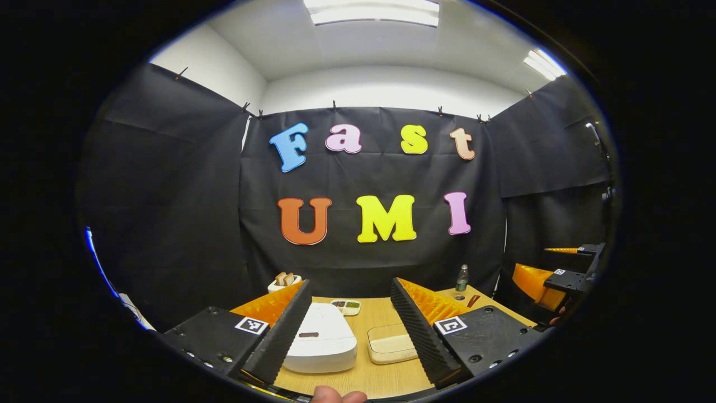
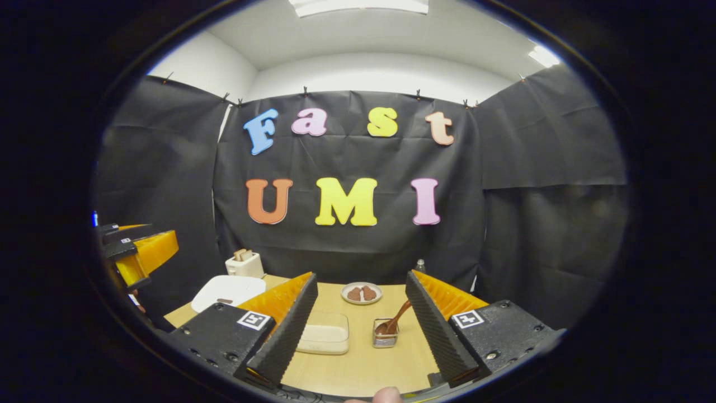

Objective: Close the left gripper, press the button to open the rice cooker; take a wooden spoon from the chopstick holder with the right hand, scoop a spoonful of rice and pour it into the rice cooker, then put the wooden spoon back into the chopstick holder.

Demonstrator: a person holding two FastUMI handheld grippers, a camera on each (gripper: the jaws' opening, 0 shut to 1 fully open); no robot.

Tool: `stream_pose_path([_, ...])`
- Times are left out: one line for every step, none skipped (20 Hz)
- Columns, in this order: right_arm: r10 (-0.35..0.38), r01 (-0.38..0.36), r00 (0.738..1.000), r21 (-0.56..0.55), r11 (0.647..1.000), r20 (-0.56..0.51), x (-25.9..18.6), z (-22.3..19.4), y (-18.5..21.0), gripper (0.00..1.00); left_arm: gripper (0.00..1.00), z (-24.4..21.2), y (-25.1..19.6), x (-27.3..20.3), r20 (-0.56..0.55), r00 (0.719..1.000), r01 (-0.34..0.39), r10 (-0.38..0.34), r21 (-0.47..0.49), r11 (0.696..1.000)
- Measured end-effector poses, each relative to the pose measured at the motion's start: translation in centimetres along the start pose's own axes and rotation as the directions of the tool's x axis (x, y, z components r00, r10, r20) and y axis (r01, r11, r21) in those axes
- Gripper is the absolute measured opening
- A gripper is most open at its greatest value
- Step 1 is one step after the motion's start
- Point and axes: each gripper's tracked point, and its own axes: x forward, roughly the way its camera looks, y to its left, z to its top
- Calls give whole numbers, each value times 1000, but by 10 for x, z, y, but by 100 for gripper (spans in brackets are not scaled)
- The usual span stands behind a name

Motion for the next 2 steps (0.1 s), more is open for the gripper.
stream_pose_path([-1, 1, 1000, 0, 1000, 2, -1, 1, 0, 100, 93, -1, 0, 1, -2, 1000, -2, 2, 2, 1000])
stream_pose_path([-2, 2, 1000, 0, 1000, 1, 1, -1, -1, 99, 93, -2, 0, 2, -6, 1000, -2, 2, 1, 1000])
